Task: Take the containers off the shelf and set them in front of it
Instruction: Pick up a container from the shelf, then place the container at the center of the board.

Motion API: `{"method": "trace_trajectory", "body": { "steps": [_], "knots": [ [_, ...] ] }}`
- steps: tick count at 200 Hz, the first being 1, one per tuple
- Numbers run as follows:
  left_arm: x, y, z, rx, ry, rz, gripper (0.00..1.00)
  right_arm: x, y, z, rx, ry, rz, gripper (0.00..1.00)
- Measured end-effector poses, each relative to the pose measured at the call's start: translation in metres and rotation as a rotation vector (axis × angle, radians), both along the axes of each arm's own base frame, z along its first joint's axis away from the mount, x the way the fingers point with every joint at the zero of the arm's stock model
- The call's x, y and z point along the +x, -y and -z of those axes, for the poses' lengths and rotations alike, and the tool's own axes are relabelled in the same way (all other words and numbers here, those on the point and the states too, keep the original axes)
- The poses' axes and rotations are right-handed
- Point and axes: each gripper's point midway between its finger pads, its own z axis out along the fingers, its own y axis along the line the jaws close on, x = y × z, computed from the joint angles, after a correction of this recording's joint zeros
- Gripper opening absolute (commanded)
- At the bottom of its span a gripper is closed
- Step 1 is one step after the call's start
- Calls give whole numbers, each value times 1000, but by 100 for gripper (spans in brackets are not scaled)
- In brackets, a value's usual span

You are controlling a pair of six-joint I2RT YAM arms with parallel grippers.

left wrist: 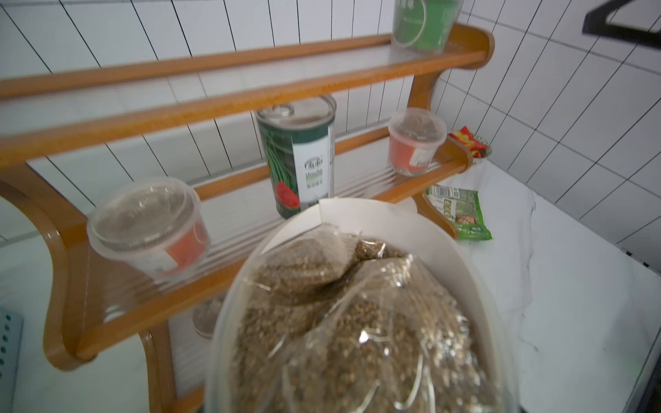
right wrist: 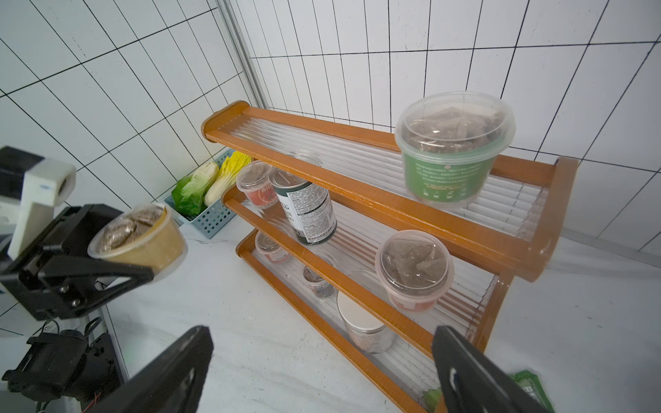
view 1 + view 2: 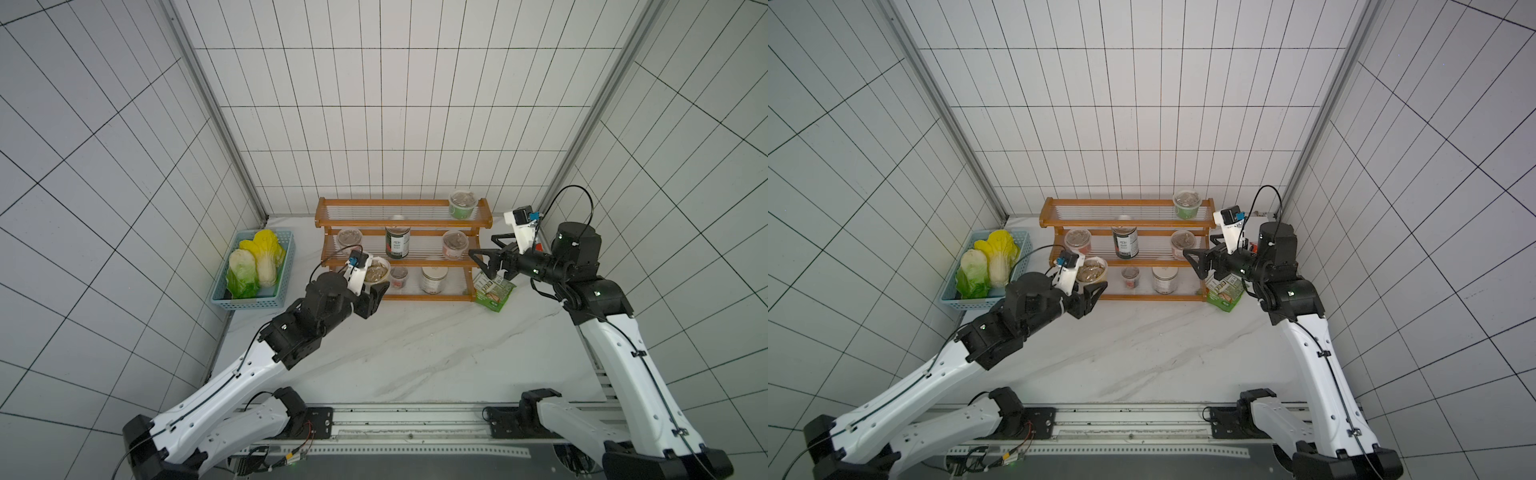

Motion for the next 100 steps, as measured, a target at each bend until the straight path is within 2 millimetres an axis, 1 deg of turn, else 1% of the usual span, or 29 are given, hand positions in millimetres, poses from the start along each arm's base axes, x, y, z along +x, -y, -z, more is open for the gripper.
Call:
{"method": "trace_trajectory", "body": {
  "steps": [14, 39, 80, 100],
  "knots": [
    [-15, -2, 29, 24, -48, -30, 55, -1, -2, 2, -2, -3, -6, 99],
    [-23, -21, 73, 42, -130, -151, 53, -4, -6, 6, -10, -10, -21, 99],
    [-34, -49, 133, 53, -203, -326, 53, -8, -10, 11, -40, -12, -33, 99],
    [-35, -65, 156, 69, -220, -414, 53, -9, -11, 15, -58, -14, -38, 99]
  ]
}}
